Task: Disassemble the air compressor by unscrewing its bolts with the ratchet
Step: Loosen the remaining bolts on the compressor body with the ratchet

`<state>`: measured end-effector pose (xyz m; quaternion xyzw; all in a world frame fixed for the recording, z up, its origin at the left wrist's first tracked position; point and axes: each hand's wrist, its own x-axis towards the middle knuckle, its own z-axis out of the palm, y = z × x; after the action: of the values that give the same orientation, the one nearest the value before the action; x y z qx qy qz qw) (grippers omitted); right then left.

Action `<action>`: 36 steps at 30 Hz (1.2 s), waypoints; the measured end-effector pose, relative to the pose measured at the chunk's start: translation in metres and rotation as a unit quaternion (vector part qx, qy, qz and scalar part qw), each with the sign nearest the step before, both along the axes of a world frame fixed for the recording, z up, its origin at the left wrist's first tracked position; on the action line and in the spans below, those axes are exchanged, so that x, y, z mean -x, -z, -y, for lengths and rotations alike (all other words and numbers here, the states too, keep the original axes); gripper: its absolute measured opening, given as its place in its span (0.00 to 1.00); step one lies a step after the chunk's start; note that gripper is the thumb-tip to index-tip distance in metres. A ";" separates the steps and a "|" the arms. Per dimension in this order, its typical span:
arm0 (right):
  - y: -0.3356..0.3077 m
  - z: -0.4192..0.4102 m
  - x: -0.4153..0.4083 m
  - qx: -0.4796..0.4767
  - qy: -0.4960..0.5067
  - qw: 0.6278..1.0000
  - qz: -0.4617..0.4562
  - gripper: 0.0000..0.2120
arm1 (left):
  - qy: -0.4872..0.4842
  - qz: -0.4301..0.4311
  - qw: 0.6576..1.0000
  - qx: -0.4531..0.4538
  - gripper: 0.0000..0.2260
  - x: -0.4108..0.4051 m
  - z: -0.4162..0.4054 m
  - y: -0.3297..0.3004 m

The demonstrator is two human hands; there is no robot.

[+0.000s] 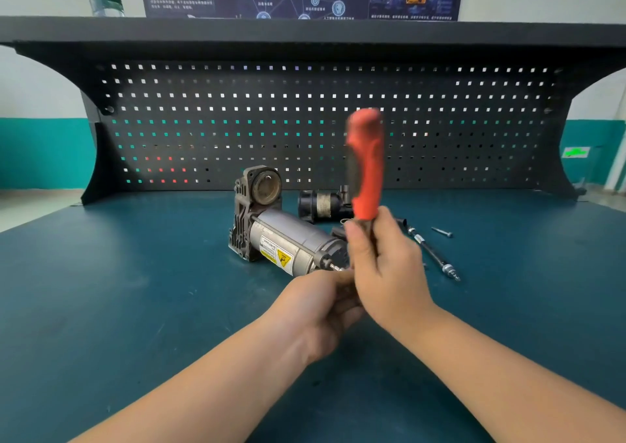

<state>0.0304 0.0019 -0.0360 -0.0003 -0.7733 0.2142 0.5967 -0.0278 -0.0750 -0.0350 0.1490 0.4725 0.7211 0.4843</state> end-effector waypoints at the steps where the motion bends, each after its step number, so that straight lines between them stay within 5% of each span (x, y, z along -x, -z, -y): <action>1: 0.000 -0.003 0.002 0.099 -0.019 0.995 -0.003 0.10 | -0.005 0.004 1.000 0.002 0.08 -0.001 -0.001 -0.001; 4: -0.002 -0.017 0.009 0.346 0.012 0.938 -0.009 0.14 | -0.015 0.013 1.000 0.004 0.08 -0.002 -0.002 -0.001; 7: 0.004 -0.030 0.016 0.601 -0.032 0.799 -0.006 0.14 | -0.022 0.009 1.000 0.013 0.10 -0.002 -0.004 0.000; 9: 0.007 -0.033 0.018 0.668 -0.055 0.742 -0.001 0.14 | -0.020 0.001 1.000 0.018 0.09 -0.002 -0.004 0.001; 11: 0.006 -0.032 0.019 0.651 -0.051 0.757 -0.002 0.14 | -0.020 0.000 1.000 0.019 0.07 -0.001 -0.004 0.001; 13: 0.002 -0.029 0.017 0.579 -0.042 0.814 -0.013 0.14 | -0.020 0.004 1.000 0.016 0.08 0.000 -0.004 0.000; 17: -0.005 -0.016 0.008 0.340 -0.004 0.940 -0.016 0.14 | -0.015 -0.001 1.000 0.006 0.05 0.000 -0.001 -0.001; 20: -0.006 -0.006 0.001 0.149 -0.009 0.989 -0.011 0.12 | -0.011 -0.016 1.000 0.006 0.07 -0.002 0.000 -0.003; 22: -0.008 0.000 -0.003 -0.017 0.009 1.000 -0.004 0.11 | -0.003 -0.028 1.000 0.005 0.10 -0.004 0.001 -0.003; 26: -0.006 0.004 -0.005 -0.266 0.012 0.963 0.035 0.21 | 0.004 0.003 1.000 -0.021 0.16 0.001 0.008 -0.001; 30: -0.004 0.002 -0.004 -0.202 0.010 0.979 0.017 0.14 | 0.006 -0.003 1.000 -0.018 0.11 0.000 0.007 -0.003; 32: -0.002 0.001 -0.003 -0.104 -0.002 0.995 0.002 0.07 | 0.016 -0.002 1.000 0.002 0.09 0.000 0.004 -0.002; 36: -0.004 -0.002 0.002 0.161 -0.031 0.986 -0.003 0.11 | 0.001 0.010 1.000 0.007 0.06 0.001 0.003 -0.003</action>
<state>0.0284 0.0044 -0.0325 -0.0722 -0.7267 0.3543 0.5840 -0.0283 -0.0778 -0.0319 0.1383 0.4725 0.7189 0.4907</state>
